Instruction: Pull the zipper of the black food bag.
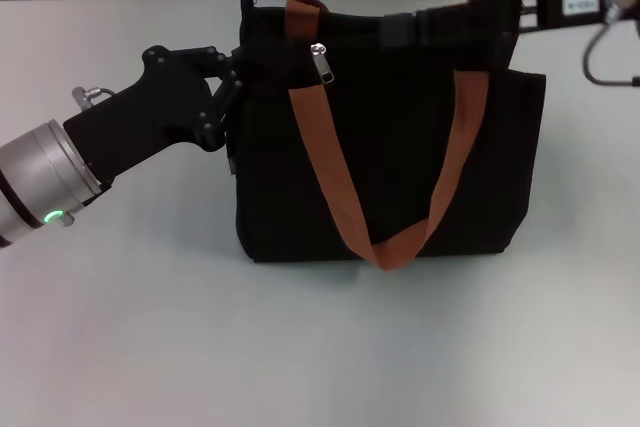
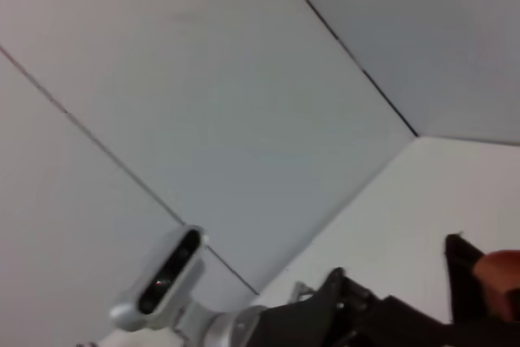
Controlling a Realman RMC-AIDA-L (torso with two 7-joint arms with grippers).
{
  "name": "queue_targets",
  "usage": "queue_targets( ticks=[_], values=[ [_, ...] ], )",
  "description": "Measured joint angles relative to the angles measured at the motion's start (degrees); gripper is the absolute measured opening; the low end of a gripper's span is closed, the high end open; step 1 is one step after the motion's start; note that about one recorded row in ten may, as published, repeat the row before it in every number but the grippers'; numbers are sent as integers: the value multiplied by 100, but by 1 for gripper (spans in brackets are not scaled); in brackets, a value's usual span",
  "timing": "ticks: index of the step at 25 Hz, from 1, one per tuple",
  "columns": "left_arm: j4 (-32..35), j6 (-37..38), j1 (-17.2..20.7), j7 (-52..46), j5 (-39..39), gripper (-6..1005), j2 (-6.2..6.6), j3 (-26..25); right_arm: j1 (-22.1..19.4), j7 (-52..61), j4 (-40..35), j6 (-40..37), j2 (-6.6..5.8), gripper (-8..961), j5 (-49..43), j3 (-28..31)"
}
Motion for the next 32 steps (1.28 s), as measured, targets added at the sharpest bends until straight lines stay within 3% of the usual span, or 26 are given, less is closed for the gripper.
queue_targets(
  ticks=[5, 7, 19, 32],
  values=[
    [-1, -4, -8, -93, -8, 29, 1, 0, 328, 484, 52, 335, -15, 638, -501, -99],
    [-1, -4, -11, -142, -10, 29, 1, 0, 402, 632, 63, 448, -16, 389, -553, -249],
    [-10, 24, -13, -220, -10, 30, 0, 0, 581, 996, 69, 1063, 49, 343, -563, -1106],
    [-10, 92, -104, -339, -10, 32, -14, 0, 805, 1052, 36, 1542, 278, 341, -573, -1551]
  ],
)
